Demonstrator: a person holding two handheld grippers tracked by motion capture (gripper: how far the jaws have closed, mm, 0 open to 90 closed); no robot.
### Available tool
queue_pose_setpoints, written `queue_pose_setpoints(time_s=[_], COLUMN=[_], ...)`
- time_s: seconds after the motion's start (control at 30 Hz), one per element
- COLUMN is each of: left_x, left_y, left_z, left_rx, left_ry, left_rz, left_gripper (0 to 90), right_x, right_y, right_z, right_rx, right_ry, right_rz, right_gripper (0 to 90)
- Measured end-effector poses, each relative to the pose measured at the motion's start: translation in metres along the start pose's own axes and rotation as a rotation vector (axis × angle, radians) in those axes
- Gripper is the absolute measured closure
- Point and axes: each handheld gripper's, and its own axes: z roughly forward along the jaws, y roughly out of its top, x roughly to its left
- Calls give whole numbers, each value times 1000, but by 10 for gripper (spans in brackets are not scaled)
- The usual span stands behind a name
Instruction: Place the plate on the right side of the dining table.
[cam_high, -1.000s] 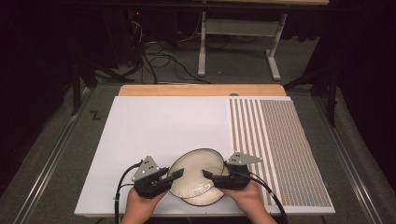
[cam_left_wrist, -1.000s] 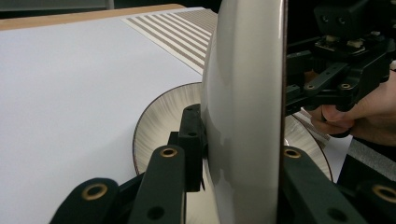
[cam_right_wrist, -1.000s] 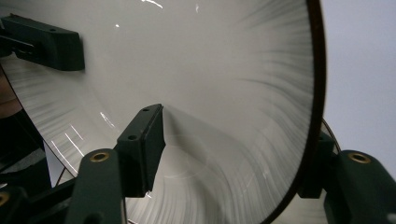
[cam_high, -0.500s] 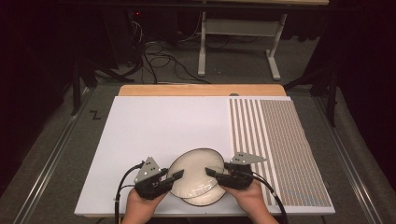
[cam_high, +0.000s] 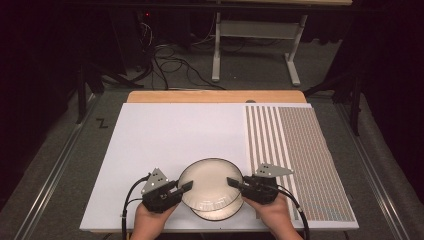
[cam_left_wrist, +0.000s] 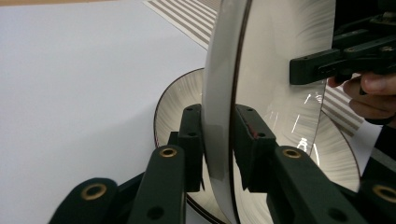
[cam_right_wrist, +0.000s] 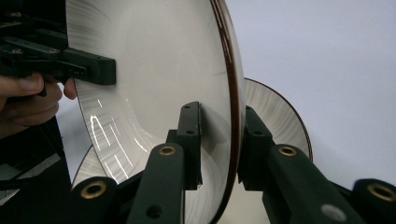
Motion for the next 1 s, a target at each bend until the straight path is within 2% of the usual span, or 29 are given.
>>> queue_pose_setpoints(time_s=[0.07,0.27,0.37,0.53,0.73,0.9,1.0], left_x=[0,-5,-9,-11,-12,-16,-17], left_y=[0,5,7,9,17,24,32], left_z=[-2,-7,-9,-7,-2,8,15], left_rx=[-16,-52,-77,-107,-132,-132,-130], left_ry=[-11,4,15,36,25,16,12], left_rz=[-7,17,30,43,33,33,39], left_gripper=[769,771,769,758,748,747,744], right_x=[1,4,7,10,14,8,4], right_y=[0,1,4,7,11,14,15], right_z=[-1,-5,-9,-13,-20,-30,-34], right_rx=[-5,-27,-48,-75,-121,-149,-158], right_ry=[2,14,5,-28,-70,-99,-115], right_rz=[3,20,1,-23,-31,-42,-31], right_gripper=[765,770,769,767,771,769,768])
